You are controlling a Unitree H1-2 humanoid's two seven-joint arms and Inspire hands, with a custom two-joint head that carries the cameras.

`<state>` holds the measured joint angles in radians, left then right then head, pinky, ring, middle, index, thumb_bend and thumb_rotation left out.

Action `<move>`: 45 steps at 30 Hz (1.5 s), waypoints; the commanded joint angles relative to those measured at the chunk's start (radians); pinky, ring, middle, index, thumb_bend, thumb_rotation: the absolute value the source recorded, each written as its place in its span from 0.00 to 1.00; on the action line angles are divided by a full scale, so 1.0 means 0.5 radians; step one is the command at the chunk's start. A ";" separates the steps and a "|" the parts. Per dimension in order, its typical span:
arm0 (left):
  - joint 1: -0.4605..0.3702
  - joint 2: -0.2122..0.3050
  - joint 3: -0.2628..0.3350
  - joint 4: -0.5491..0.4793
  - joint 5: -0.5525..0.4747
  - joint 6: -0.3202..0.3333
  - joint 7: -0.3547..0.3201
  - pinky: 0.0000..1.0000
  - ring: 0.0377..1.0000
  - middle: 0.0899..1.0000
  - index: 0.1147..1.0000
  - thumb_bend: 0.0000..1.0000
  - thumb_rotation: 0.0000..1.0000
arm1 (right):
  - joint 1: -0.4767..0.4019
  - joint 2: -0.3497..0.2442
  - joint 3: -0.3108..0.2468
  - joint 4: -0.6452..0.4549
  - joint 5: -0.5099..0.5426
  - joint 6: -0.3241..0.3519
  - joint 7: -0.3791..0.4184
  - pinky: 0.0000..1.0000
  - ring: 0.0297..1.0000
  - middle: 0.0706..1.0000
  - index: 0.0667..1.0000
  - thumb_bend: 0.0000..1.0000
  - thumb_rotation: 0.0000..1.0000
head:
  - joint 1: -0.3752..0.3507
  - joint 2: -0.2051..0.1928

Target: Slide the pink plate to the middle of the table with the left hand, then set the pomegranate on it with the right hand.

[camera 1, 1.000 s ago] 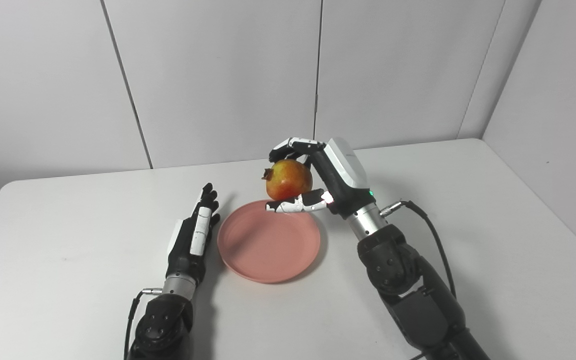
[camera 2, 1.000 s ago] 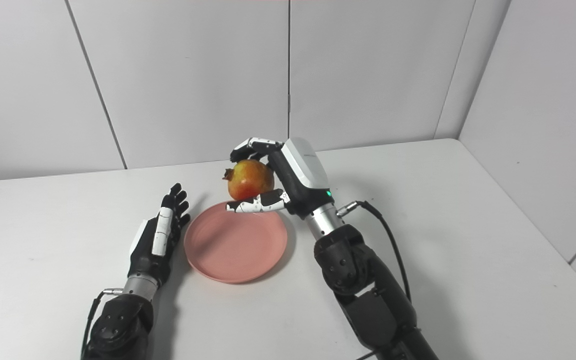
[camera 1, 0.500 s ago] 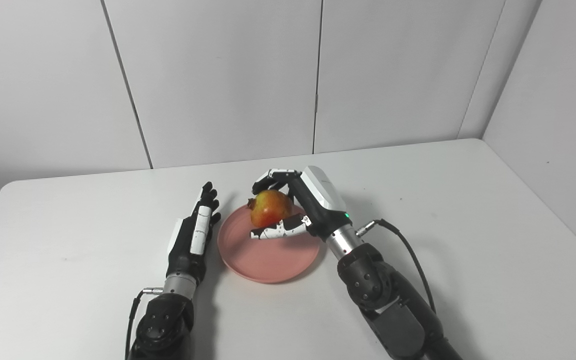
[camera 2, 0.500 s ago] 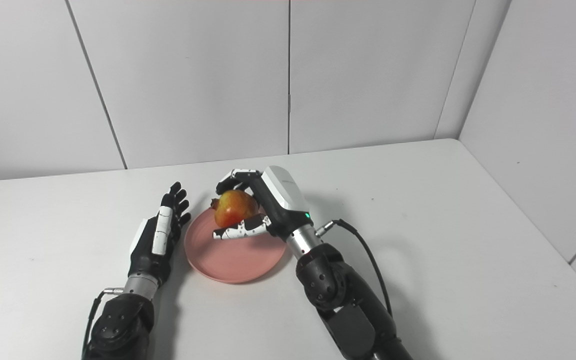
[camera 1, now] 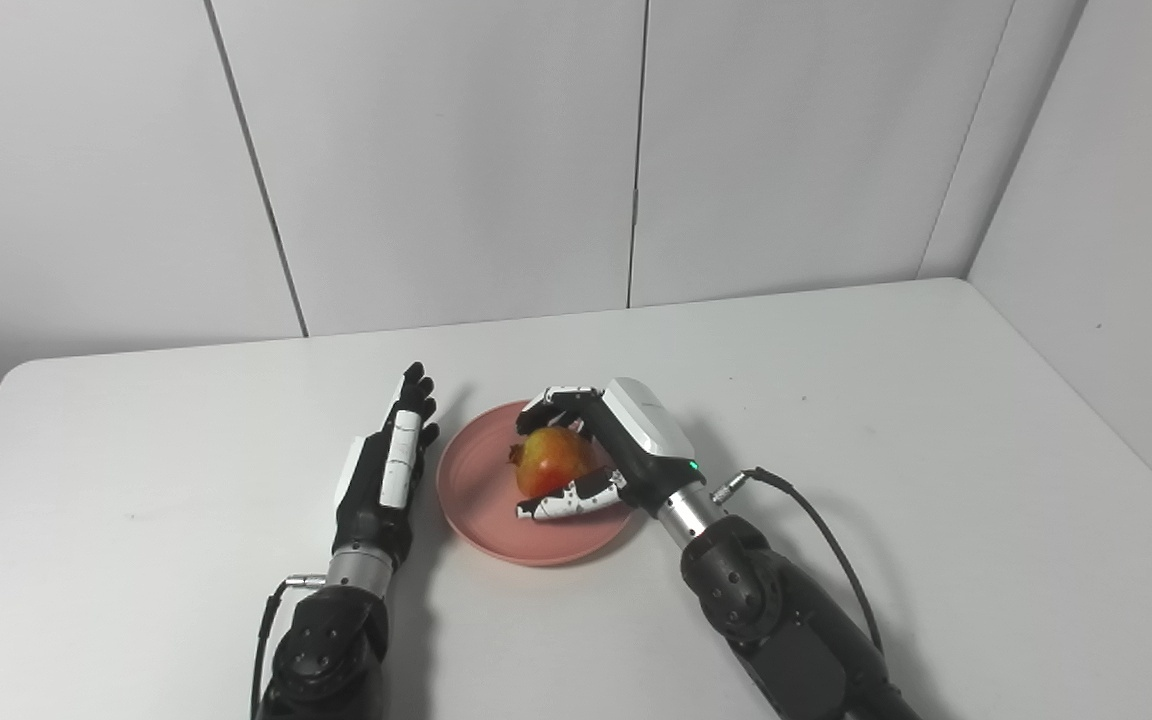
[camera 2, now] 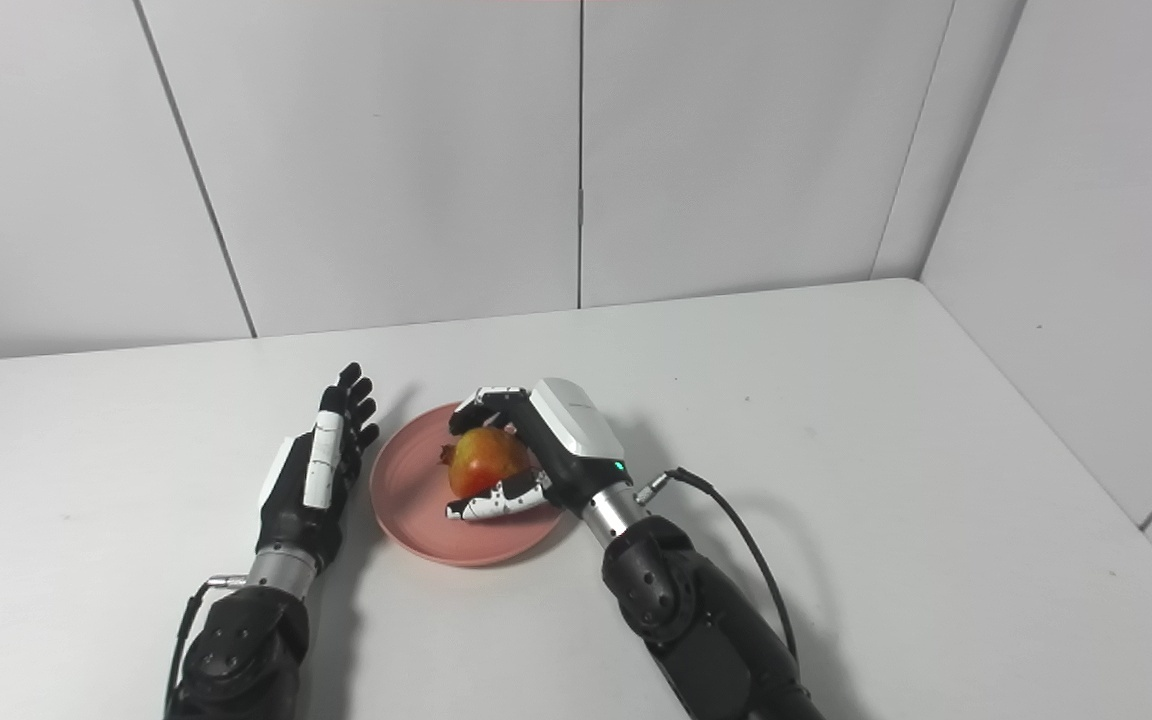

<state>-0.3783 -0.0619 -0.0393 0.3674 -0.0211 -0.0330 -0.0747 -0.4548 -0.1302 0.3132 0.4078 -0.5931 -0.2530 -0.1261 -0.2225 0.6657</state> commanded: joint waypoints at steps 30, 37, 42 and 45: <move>-0.068 -0.016 -0.016 -0.087 -0.005 -0.055 -0.004 0.98 0.99 1.00 1.00 0.81 1.00 | -0.027 -0.103 0.075 -0.219 -0.177 -0.191 0.060 1.00 1.00 1.00 1.00 0.74 0.85 | -0.015 0.021; -0.065 -0.019 -0.012 -0.100 -0.009 -0.042 -0.001 0.97 0.99 1.00 1.00 0.80 1.00 | 0.044 -0.063 -0.042 -0.355 -0.052 -0.209 0.051 1.00 1.00 1.00 1.00 0.76 0.96 | -0.013 0.020; -0.061 -0.022 -0.011 -0.115 -0.020 -0.039 -0.010 0.97 0.99 1.00 1.00 0.79 1.00 | 0.143 -0.034 -0.170 -0.517 0.202 -0.070 0.167 1.00 1.00 1.00 1.00 0.81 0.99 | 0.000 0.030; -0.054 -0.013 -0.018 -0.123 -0.005 -0.035 -0.010 0.97 0.99 1.00 1.00 0.79 1.00 | 0.198 -0.031 -0.240 -0.561 0.449 -0.026 0.275 1.00 1.00 1.00 1.00 0.81 1.00 | 0.017 0.029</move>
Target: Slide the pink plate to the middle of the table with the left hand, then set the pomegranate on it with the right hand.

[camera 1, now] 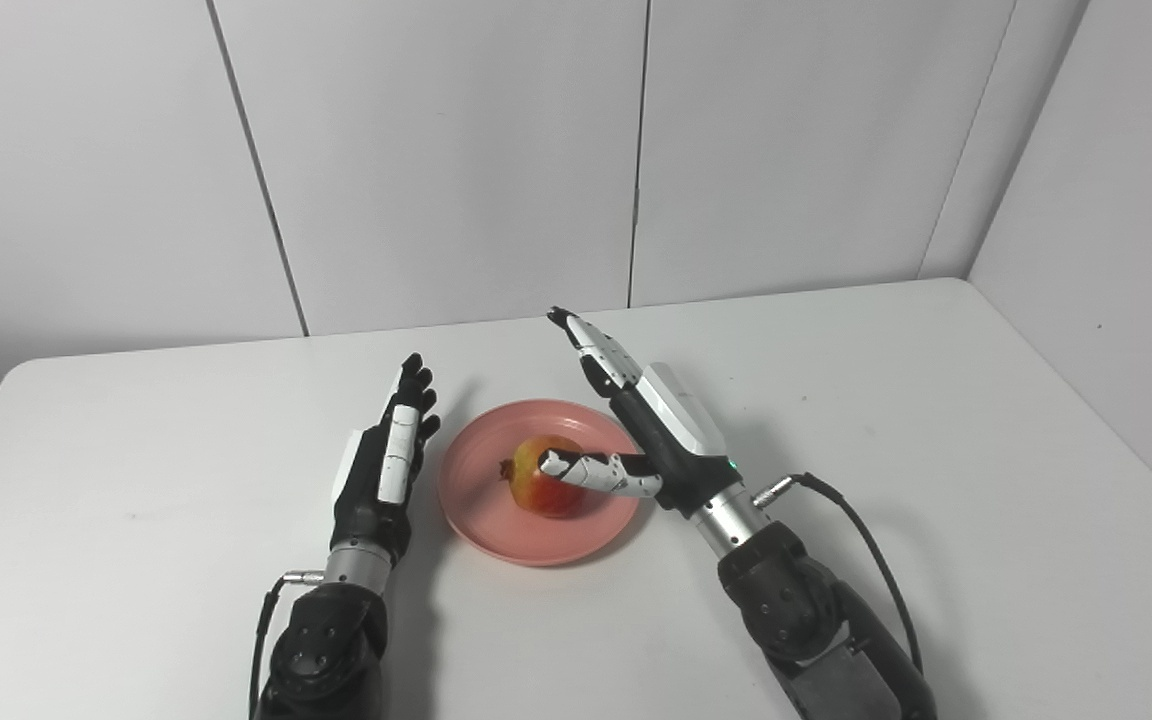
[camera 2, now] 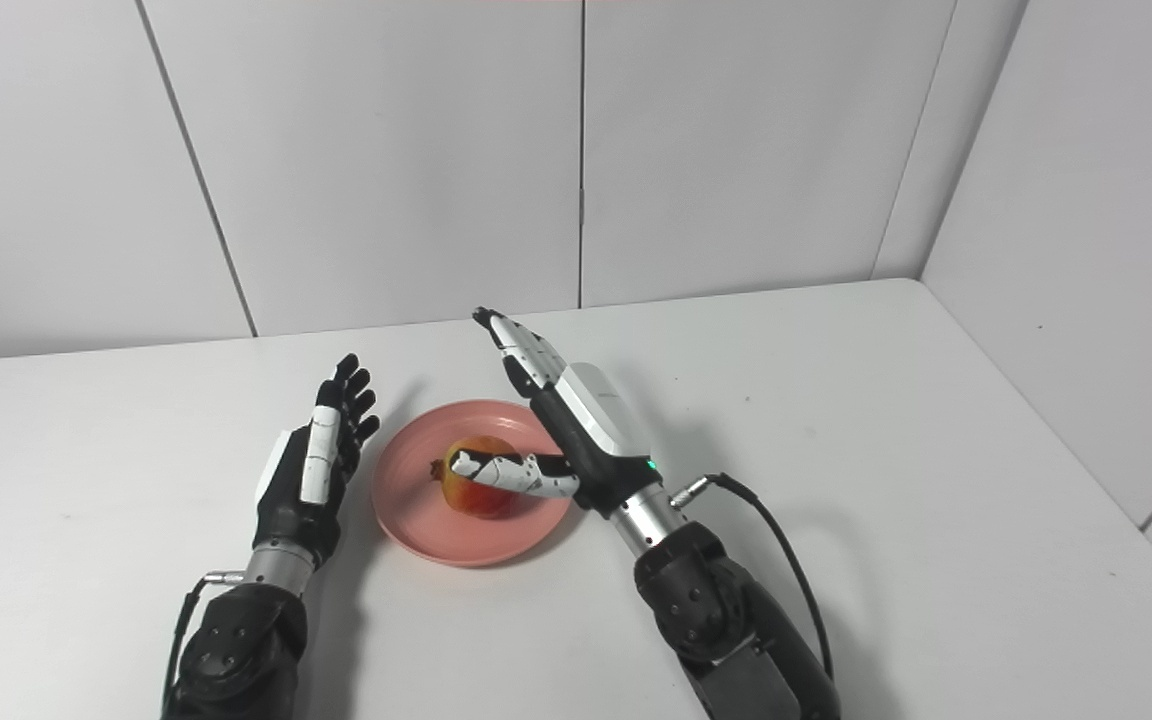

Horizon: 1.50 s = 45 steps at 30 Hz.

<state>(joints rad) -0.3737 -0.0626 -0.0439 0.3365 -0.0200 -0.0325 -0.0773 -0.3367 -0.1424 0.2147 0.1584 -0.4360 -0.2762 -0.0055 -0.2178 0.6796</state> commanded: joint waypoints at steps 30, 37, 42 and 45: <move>0.062 0.011 -0.009 -0.179 -0.020 -0.083 -0.037 0.99 1.00 1.00 1.00 0.80 1.00 | 0.229 0.233 -0.382 -0.044 0.734 0.220 0.023 1.00 1.00 1.00 1.00 0.72 0.99 | 0.345 0.008; 0.098 0.024 -0.010 -0.214 -0.007 -0.045 -0.033 1.00 1.00 1.00 1.00 0.80 1.00 | 0.218 0.229 -0.398 -0.055 0.842 0.268 0.067 1.00 1.00 1.00 1.00 0.75 0.98 | 0.398 -0.013; 0.131 0.037 -0.021 -0.243 0.022 -0.064 -0.028 0.98 1.00 1.00 1.00 0.79 1.00 | 0.228 0.200 -0.392 -0.089 0.867 0.342 0.103 1.00 1.00 1.00 1.00 0.77 1.00 | 0.390 -0.042; 0.148 0.050 -0.032 -0.273 0.034 -0.030 -0.031 0.99 1.00 1.00 1.00 0.80 1.00 | 0.236 0.201 -0.395 -0.095 0.887 0.351 0.112 1.00 1.00 1.00 1.00 0.77 1.00 | 0.353 -0.049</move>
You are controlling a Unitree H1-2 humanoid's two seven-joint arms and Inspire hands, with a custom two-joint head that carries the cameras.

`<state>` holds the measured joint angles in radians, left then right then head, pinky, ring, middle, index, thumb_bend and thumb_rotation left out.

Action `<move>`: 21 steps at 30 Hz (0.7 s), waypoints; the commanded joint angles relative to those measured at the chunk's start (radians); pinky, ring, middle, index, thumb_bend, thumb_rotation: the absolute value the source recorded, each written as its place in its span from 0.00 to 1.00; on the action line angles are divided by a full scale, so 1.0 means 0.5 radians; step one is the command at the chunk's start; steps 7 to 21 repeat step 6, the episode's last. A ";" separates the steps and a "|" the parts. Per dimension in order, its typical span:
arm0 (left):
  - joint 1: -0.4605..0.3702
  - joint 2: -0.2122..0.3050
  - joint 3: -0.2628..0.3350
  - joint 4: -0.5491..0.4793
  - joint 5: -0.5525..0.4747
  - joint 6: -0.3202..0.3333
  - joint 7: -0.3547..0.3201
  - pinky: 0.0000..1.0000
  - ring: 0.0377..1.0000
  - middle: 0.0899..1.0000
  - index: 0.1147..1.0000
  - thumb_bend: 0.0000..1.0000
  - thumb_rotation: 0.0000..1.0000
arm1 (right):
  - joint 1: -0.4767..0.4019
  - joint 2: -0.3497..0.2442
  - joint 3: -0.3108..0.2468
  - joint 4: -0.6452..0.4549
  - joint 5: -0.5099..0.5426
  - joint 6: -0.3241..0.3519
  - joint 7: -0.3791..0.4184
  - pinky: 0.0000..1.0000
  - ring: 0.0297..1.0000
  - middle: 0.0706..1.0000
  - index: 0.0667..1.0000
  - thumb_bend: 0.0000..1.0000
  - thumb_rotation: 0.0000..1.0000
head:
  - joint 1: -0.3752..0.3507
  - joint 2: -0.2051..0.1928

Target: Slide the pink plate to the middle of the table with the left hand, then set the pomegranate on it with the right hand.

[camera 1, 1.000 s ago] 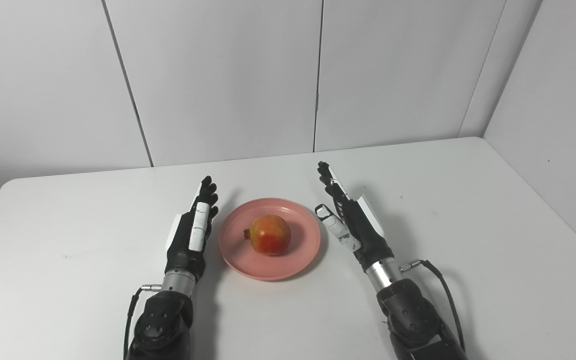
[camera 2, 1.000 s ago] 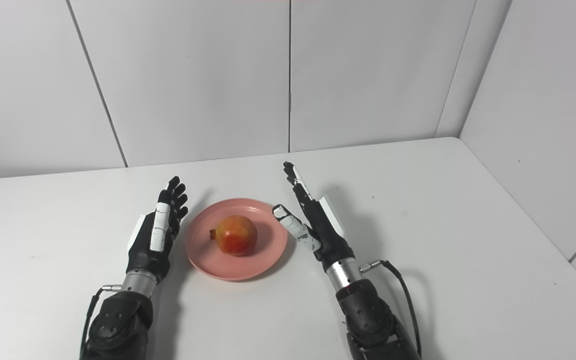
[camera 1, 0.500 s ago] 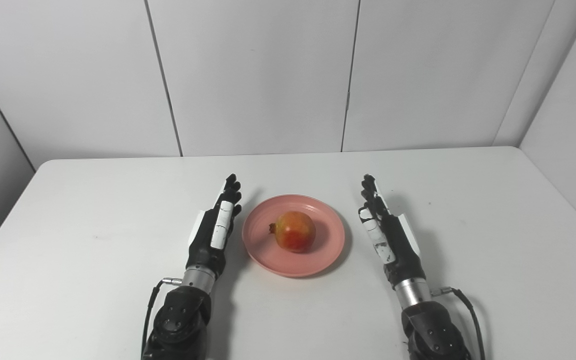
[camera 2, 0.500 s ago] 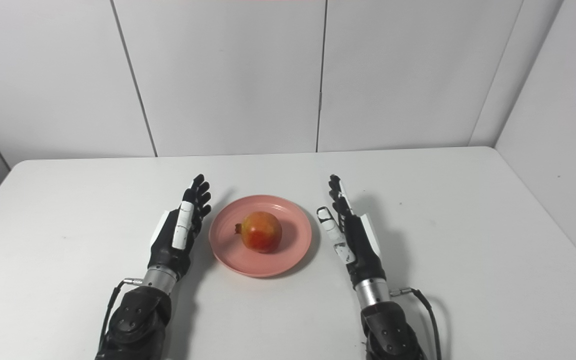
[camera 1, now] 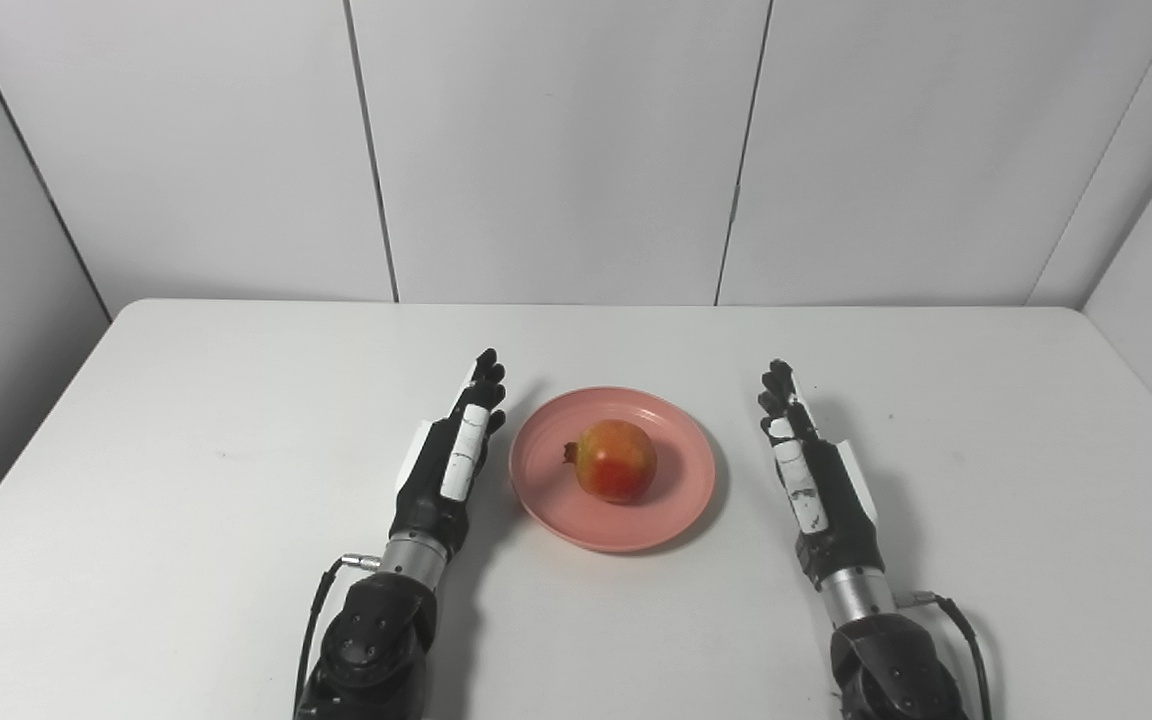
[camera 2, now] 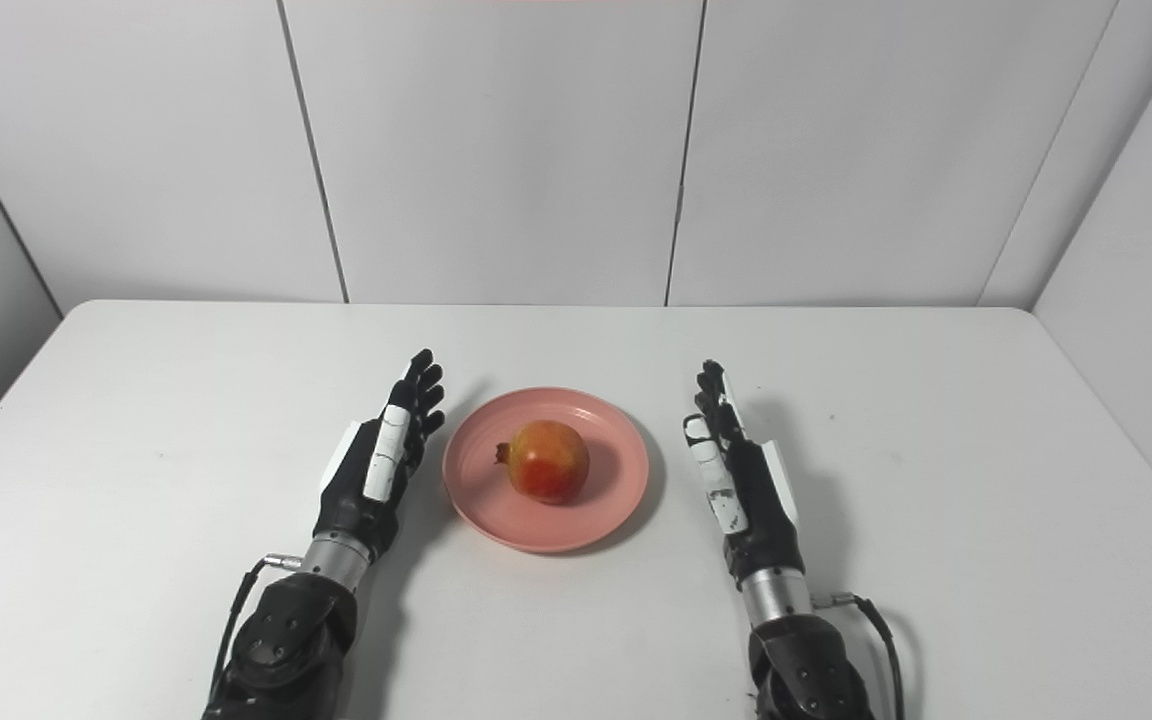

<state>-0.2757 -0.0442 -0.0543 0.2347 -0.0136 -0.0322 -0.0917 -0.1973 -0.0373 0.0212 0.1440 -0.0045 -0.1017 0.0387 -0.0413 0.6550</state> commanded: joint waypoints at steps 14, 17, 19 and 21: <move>-0.030 0.029 -0.011 -0.118 0.074 0.024 0.038 0.95 0.98 1.00 1.00 0.79 1.00 | -0.029 0.010 -0.014 -0.085 0.064 0.028 0.018 1.00 1.00 1.00 1.00 0.75 0.96 | -0.017 0.008; -0.030 0.029 -0.011 -0.118 0.074 0.024 0.038 0.95 0.98 1.00 1.00 0.79 1.00 | -0.029 0.010 -0.014 -0.085 0.064 0.028 0.018 1.00 1.00 1.00 1.00 0.75 0.96 | -0.017 0.008; -0.030 0.029 -0.011 -0.118 0.074 0.024 0.038 0.95 0.98 1.00 1.00 0.79 1.00 | -0.029 0.010 -0.014 -0.085 0.064 0.028 0.018 1.00 1.00 1.00 1.00 0.75 0.96 | -0.017 0.008; -0.030 0.029 -0.011 -0.118 0.074 0.024 0.038 0.95 0.98 1.00 1.00 0.79 1.00 | -0.029 0.010 -0.014 -0.085 0.064 0.028 0.018 1.00 1.00 1.00 1.00 0.75 0.96 | -0.017 0.008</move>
